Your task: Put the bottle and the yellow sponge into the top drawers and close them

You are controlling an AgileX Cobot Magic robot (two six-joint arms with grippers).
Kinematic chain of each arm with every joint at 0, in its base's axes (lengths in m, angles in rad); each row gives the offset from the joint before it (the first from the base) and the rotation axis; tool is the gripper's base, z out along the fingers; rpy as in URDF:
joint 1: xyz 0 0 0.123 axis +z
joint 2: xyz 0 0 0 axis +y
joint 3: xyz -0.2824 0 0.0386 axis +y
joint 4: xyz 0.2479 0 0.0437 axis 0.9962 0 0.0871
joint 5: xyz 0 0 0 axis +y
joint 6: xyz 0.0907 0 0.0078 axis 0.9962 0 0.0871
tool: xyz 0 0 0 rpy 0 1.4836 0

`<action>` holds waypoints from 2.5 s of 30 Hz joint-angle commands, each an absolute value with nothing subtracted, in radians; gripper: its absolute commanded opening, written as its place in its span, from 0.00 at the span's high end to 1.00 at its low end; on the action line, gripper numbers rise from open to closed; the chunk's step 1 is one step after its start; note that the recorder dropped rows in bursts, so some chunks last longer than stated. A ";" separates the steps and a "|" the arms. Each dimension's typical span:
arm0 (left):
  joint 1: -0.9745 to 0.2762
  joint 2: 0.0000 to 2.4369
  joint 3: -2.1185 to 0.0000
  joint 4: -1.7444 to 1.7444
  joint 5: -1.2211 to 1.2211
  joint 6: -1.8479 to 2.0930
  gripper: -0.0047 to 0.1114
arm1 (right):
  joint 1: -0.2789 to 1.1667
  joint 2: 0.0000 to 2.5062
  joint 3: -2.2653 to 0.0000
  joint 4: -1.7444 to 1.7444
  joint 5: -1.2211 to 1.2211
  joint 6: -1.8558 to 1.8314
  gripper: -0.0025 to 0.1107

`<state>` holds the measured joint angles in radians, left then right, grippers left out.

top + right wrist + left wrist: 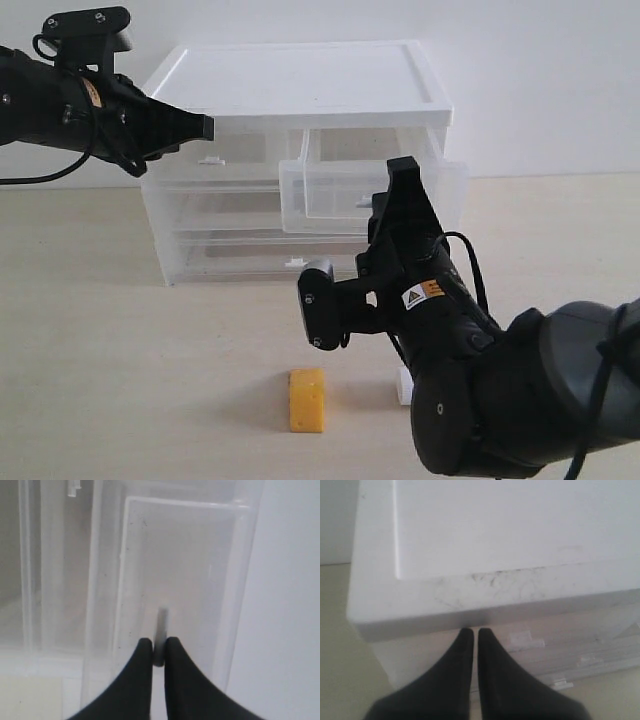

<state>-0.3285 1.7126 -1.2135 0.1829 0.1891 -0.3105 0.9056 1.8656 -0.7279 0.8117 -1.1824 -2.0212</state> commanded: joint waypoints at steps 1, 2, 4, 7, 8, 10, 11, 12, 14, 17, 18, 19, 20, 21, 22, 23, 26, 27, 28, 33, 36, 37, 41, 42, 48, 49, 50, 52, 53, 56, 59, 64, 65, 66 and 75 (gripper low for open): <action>-0.324 1.733 -1.221 0.191 0.147 -0.309 0.93 | 0.927 1.846 -0.719 0.805 -1.221 -2.041 0.98; -0.324 1.733 -1.221 0.196 0.151 -0.309 0.93 | 0.929 1.846 -0.711 0.805 -1.221 -2.047 0.98; -0.324 1.733 -1.221 0.200 0.154 -0.309 0.93 | 0.929 1.846 -0.710 0.815 -1.221 -2.048 0.98; -0.324 1.733 -1.221 0.200 0.154 -0.309 0.93 | 0.929 1.846 -0.710 0.822 -1.221 -2.051 0.98; -0.324 1.733 -1.221 0.200 0.154 -0.309 0.93 | 0.929 1.846 -0.710 0.822 -1.221 -2.051 0.98; -0.324 1.733 -1.221 0.200 0.154 -0.309 0.93 | 0.929 1.846 -0.710 0.820 -1.221 -2.051 0.98; -0.324 1.733 -1.221 0.200 0.152 -0.309 0.93 | 0.929 1.846 -0.710 0.818 -1.221 -2.051 0.98; -0.324 1.733 -1.221 0.200 0.152 -0.309 0.93 | 0.929 1.846 -0.710 0.816 -1.221 -2.051 0.98; -0.324 1.733 -1.221 0.200 0.150 -0.309 0.93 | 0.927 1.846 -0.710 0.816 -1.221 -2.054 0.98; -0.324 1.733 -1.221 0.200 0.150 -0.309 0.93 | 0.927 1.846 -0.710 0.816 -1.221 -2.054 0.98; -0.324 1.733 -1.221 0.200 0.150 -0.309 0.93 | 0.927 1.846 -0.710 0.816 -1.221 -2.054 0.98; -0.324 1.733 -1.221 0.200 0.150 -0.309 0.93 | 0.927 1.846 -0.710 0.816 -1.221 -2.049 0.98; -0.324 1.733 -1.221 0.200 0.150 -0.309 0.93 | 0.927 1.846 -0.710 0.822 -1.221 -2.047 0.97; -0.324 1.733 -1.221 0.200 0.150 -0.309 0.93 | 0.927 1.846 -0.710 0.835 -1.221 -2.047 0.96; -0.324 1.733 -1.221 0.200 0.150 -0.309 0.93 | 0.927 1.846 -0.710 0.843 -1.221 -2.042 0.93; -0.324 1.733 -1.221 0.200 0.150 -0.309 0.93 | 0.927 1.846 -0.710 0.854 -1.221 -2.037 0.89; -0.324 1.733 -1.221 0.200 0.147 -0.309 0.93 | 0.927 1.846 -0.710 0.857 -1.221 -1.986 0.79; -0.324 1.733 -1.221 0.200 0.145 -0.309 0.93 | 0.927 1.846 -0.710 0.859 -1.221 -1.962 0.76; -0.324 1.733 -1.221 0.200 0.145 -0.309 0.93 | 0.927 1.846 -0.710 0.865 -1.221 -1.944 0.74; -0.324 1.733 -1.221 0.200 0.143 -0.309 0.93 | 0.927 1.846 -0.710 0.903 -1.221 -1.884 0.68; -0.324 1.733 -1.221 0.200 0.139 -0.309 0.93 | 0.929 1.846 -0.710 0.936 -1.221 -1.836 0.68; -0.324 1.733 -1.221 0.200 0.139 -0.309 0.93 | 0.929 1.846 -0.710 0.949 -1.221 -1.807 0.68; -0.324 1.733 -1.221 0.200 0.139 -0.309 0.93 | 0.940 1.846 -0.710 1.010 -1.221 -1.696 0.68; -0.324 1.733 -1.221 0.200 0.139 -0.309 0.93 | 0.950 1.846 -0.710 1.020 -1.221 -1.668 0.68; -0.324 1.733 -1.221 0.198 0.139 -0.309 0.93 | 1.032 1.846 -0.710 1.095 -1.221 -1.551 0.68; -0.324 1.733 -1.221 0.198 0.139 -0.309 0.93 | 1.042 1.846 -0.710 1.107 -1.221 -1.538 0.68; -0.324 1.733 -1.221 0.198 0.139 -0.309 0.93 | 1.051 1.846 -0.710 1.115 -1.221 -1.518 0.68; -0.324 1.733 -1.221 0.198 0.141 -0.309 0.93 | 1.056 1.846 -0.710 1.140 -1.221 -1.487 0.68; -0.324 1.733 -1.221 0.198 0.143 -0.309 0.93 | 1.056 1.846 -0.710 1.160 -1.221 -1.469 0.68; -0.324 1.733 -1.221 0.198 0.143 -0.309 0.93 | 1.056 1.846 -0.710 1.286 -1.221 -1.413 0.68; -0.324 1.733 -1.221 0.198 0.140 -0.309 0.93 | 1.056 1.846 -0.710 1.394 -1.177 -1.360 0.68; -0.324 1.733 -1.221 0.198 0.138 -0.309 0.93 | 1.056 1.846 -0.710 1.513 -1.004 -1.266 0.68; -0.324 1.733 -1.221 0.198 0.141 -0.309 0.93 | 1.056 1.846 -0.710 1.536 -0.970 -1.265 0.68; -0.324 1.733 -1.221 0.198 0.146 -0.309 0.93 | 1.056 1.846 -0.710 1.564 -0.930 -1.265 0.68; -0.324 1.733 -1.221 0.211 0.144 -0.309 0.93 | 1.056 1.694 -0.710 1.744 -0.780 -1.628 0.68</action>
